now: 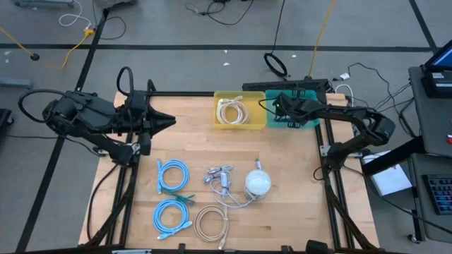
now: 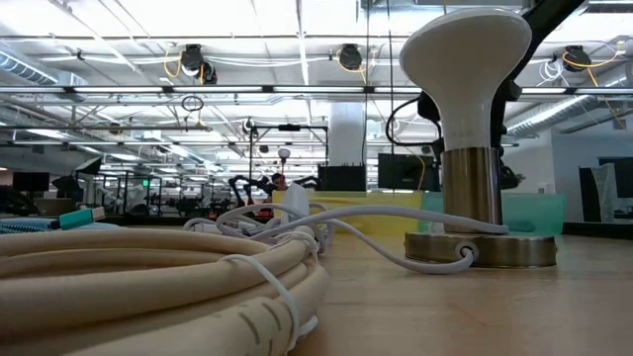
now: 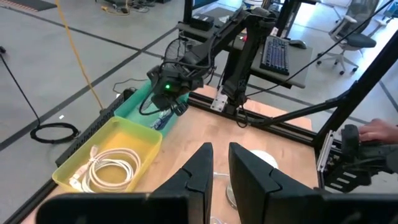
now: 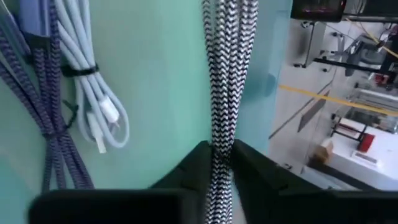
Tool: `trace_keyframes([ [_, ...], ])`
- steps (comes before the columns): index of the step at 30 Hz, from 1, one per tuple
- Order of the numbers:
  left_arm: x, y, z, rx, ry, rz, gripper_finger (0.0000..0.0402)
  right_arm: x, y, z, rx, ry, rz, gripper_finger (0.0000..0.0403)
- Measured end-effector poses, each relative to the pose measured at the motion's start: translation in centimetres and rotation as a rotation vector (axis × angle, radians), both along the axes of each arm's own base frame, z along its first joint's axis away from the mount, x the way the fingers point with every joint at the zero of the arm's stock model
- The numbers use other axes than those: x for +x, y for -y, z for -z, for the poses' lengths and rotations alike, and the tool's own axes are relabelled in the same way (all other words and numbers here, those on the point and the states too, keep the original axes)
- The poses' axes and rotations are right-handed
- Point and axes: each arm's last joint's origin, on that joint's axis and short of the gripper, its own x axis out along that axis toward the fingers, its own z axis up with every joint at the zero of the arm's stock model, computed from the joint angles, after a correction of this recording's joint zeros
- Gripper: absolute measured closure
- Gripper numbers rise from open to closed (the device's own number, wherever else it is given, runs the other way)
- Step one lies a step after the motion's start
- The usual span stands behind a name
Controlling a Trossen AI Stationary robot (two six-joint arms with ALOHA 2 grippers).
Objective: Pick & Place USB Port
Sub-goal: Put the black and white charger cable into the green bin, then put the blue charger cable into the green bin
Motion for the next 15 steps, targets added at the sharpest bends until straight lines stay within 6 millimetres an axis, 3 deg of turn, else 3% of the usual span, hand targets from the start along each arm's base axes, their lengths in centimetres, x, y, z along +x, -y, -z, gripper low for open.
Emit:
trace_keyframes([
  [7, 0.0, 0.0, 0.0, -0.004, 0.000, -0.002, 0.0351, 0.3, 0.1, -0.1, -0.032, 0.051, 0.022, 0.0238],
  [11, 0.0, 0.0, 0.0, -0.004, 0.000, -0.002, 0.0351, 0.8, -0.2, -0.7, -0.178, 0.005, 0.054, 0.0213],
  [15, 0.0, 0.0, 0.0, 0.000, 0.000, -0.002, 0.0350, 2.1, -0.9, -3.8, -0.315, 0.020, 0.035, 0.0204],
])
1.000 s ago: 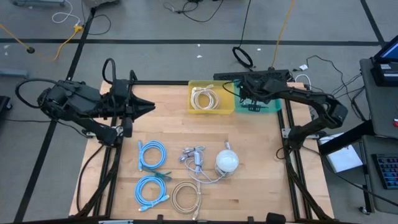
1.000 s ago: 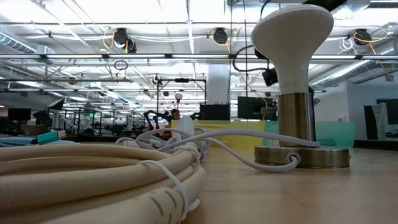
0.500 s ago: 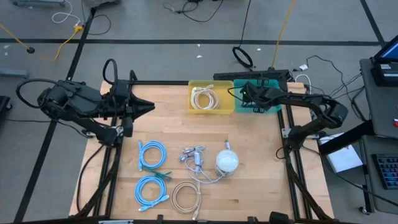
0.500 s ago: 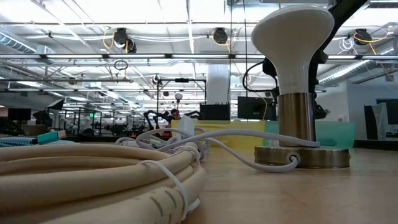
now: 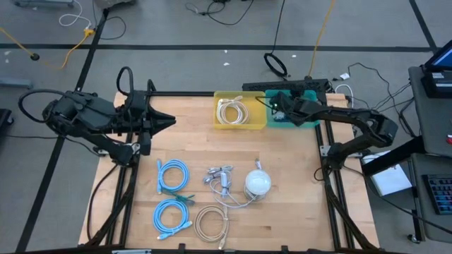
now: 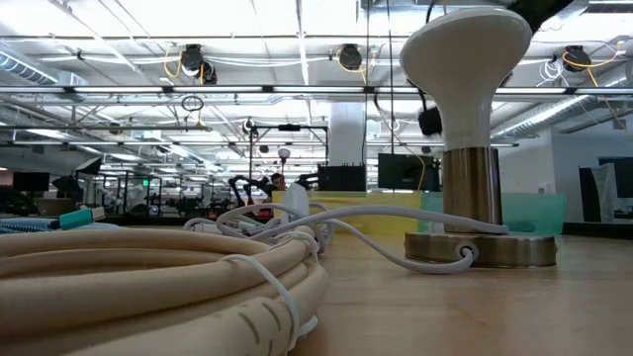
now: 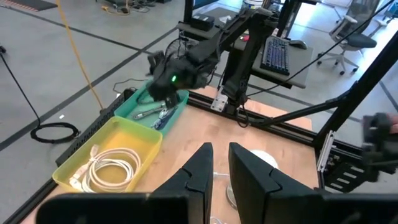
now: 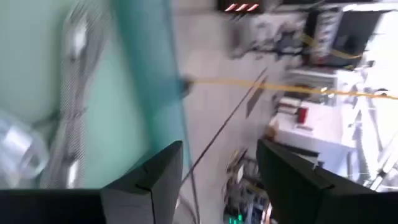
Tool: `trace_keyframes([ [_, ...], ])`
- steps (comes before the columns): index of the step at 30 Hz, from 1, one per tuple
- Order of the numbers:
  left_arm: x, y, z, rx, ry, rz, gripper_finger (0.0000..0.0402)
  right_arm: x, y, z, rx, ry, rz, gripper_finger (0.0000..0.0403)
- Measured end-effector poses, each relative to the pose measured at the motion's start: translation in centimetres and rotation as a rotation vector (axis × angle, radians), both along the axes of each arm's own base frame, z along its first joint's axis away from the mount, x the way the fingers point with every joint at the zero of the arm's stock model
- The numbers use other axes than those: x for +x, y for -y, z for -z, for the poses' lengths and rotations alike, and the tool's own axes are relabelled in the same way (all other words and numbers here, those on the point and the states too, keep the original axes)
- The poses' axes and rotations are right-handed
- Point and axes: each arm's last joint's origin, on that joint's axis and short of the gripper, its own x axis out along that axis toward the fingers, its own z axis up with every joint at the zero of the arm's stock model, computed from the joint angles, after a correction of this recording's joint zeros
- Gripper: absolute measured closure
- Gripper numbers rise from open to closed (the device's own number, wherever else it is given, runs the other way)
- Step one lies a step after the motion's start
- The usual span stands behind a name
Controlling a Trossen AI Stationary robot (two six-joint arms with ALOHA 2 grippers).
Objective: Pick & Place USB Port
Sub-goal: Put the blue charger cable into the green bin
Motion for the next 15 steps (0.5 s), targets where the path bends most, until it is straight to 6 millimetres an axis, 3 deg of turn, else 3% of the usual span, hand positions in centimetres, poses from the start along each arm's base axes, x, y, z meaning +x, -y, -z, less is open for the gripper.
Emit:
trace_keyframes([
  [3, 0.0, -0.1, 0.0, 0.005, 0.000, -0.012, 0.0351, 1.0, -0.9, -3.9, -0.073, 0.118, -0.048, 0.0205],
  [7, 0.0, -0.3, 0.1, 0.014, -0.012, -0.022, 0.0351, 2.1, -3.1, -10.8, -0.167, 0.385, -0.108, 0.0208],
  [11, -0.2, -0.5, 0.7, 0.006, -0.076, -0.032, 0.0350, 2.0, -6.5, -17.5, -0.170, 0.791, -0.154, 0.0208],
  [15, -0.4, -0.5, 1.9, -0.019, -0.197, -0.036, 0.0350, 0.6, -9.7, -21.2, -0.016, 1.274, -0.194, 0.0210],
])
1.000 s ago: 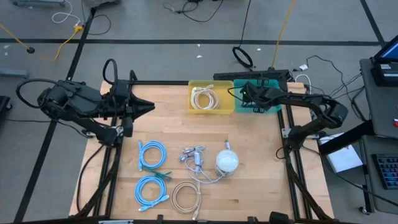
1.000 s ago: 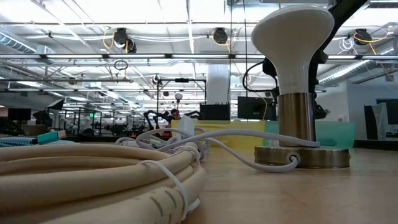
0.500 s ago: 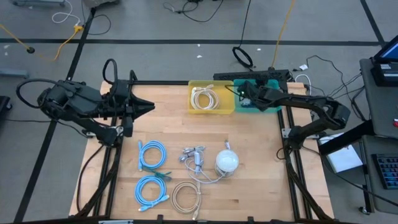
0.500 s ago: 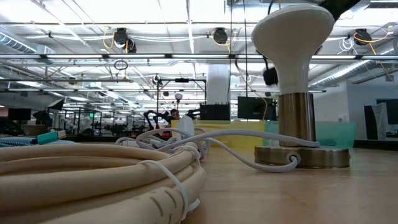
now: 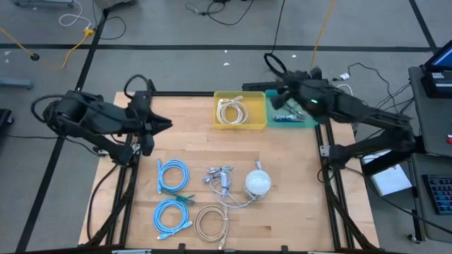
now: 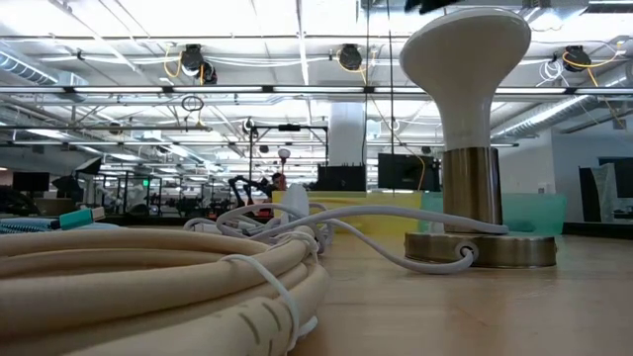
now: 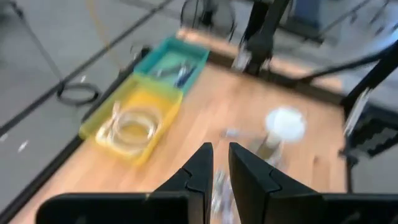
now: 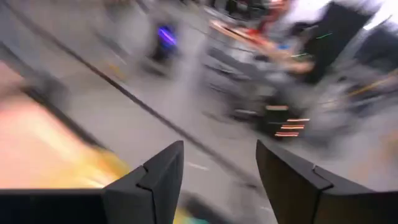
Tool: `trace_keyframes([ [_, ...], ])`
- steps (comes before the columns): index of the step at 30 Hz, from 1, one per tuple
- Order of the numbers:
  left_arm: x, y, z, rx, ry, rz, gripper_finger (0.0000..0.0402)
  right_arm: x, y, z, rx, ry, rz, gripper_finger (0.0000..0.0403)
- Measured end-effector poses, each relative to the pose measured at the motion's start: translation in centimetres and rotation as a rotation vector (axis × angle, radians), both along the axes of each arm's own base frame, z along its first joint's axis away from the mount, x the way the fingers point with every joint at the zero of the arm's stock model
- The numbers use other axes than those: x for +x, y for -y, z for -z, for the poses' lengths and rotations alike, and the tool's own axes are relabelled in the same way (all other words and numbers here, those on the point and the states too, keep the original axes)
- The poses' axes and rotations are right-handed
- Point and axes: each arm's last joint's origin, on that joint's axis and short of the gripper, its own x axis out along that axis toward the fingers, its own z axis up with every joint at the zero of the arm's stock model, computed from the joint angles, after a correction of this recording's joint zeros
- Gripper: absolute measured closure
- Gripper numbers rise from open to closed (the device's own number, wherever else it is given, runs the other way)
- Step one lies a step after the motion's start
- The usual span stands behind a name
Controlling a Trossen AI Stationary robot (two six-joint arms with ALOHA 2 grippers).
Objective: Pick & Place USB Port
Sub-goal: Put the blue charger cable into the green bin
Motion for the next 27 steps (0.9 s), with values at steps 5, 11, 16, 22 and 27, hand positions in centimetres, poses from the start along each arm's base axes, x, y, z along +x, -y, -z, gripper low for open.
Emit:
trace_keyframes([
  [5, 0.5, 0.3, 3.9, 0.008, -0.262, 0.002, 0.0350, -1.3, -3.0, -0.3, 0.352, 0.378, -0.264, 0.0211],
  [11, 3.4, 1.2, 12.1, 0.026, -0.528, 0.057, 0.0350, -0.6, -6.7, 1.3, 0.637, 0.399, -0.626, 0.0211],
  [16, 7.6, 1.3, 18.4, -0.190, -0.376, 0.175, 0.0350, -0.6, -9.9, 2.6, 0.730, 0.353, -0.718, 0.0211],
  [22, 12.6, 0.6, 21.9, -0.367, -0.313, 0.164, 0.0327, -1.7, -13.5, 3.2, 0.809, 0.279, -0.820, 0.0211],
  [27, 16.2, 1.3, 24.6, -0.334, -0.426, 0.183, 0.0258, -3.2, -16.3, 3.5, 0.815, 0.247, -0.861, 0.0211],
])
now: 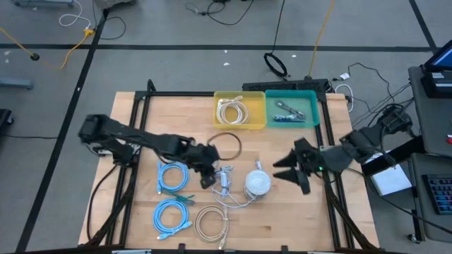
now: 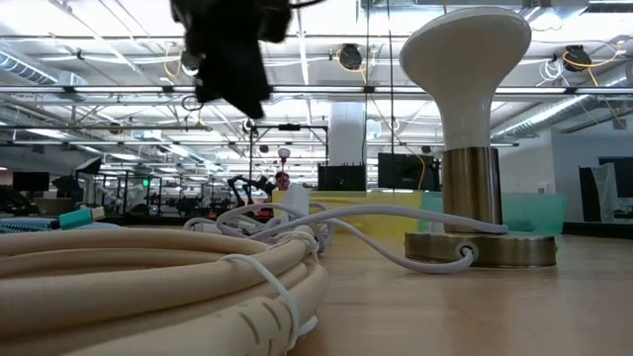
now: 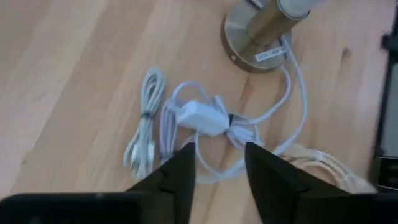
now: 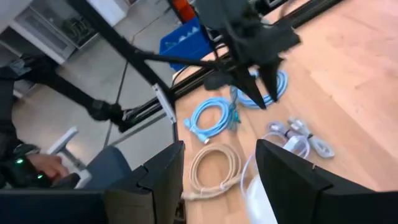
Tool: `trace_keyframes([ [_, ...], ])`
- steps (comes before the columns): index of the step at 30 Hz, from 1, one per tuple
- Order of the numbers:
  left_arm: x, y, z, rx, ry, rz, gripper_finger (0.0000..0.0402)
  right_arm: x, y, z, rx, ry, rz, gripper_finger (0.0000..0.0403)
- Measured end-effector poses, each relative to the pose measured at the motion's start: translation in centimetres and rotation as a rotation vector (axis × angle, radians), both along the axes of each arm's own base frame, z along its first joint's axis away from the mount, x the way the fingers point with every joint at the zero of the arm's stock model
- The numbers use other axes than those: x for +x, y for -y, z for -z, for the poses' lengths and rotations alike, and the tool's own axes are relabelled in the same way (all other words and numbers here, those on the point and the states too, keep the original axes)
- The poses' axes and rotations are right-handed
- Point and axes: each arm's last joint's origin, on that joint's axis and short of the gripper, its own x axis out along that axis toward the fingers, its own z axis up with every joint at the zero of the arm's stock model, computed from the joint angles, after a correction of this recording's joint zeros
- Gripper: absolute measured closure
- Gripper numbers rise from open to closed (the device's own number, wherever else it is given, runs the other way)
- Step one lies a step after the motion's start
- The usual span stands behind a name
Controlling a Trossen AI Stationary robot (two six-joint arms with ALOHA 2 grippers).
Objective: Pick & Place USB Port
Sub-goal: Put the blue charger cable into the green bin
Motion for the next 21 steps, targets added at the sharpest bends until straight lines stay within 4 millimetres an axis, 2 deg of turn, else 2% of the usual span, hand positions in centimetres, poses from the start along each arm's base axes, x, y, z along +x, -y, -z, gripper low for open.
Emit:
trace_keyframes([
  [3, 1.6, 0.4, 1.5, 0.058, -0.045, 0.042, 0.0225, -0.9, -1.3, 0.0, -0.028, 0.012, -0.002, 0.0211],
  [7, 3.0, 0.6, 3.0, 0.106, -0.079, 0.038, 0.0215, -1.9, -2.5, 0.0, -0.039, 0.038, 0.023, 0.0211],
  [11, 3.0, 0.4, 4.2, 0.186, -0.139, 0.023, 0.0222, -2.7, -3.5, -0.2, -0.055, 0.076, 0.044, 0.0211],
  [15, 2.5, -0.7, 5.3, 0.271, -0.260, -0.007, 0.0226, -3.0, -4.4, -0.3, -0.058, 0.111, 0.065, 0.0211],
  [21, 2.4, -2.1, 6.2, 0.209, -0.279, -0.013, 0.0226, -2.9, -5.2, -0.1, -0.052, 0.117, 0.050, 0.0211],
])
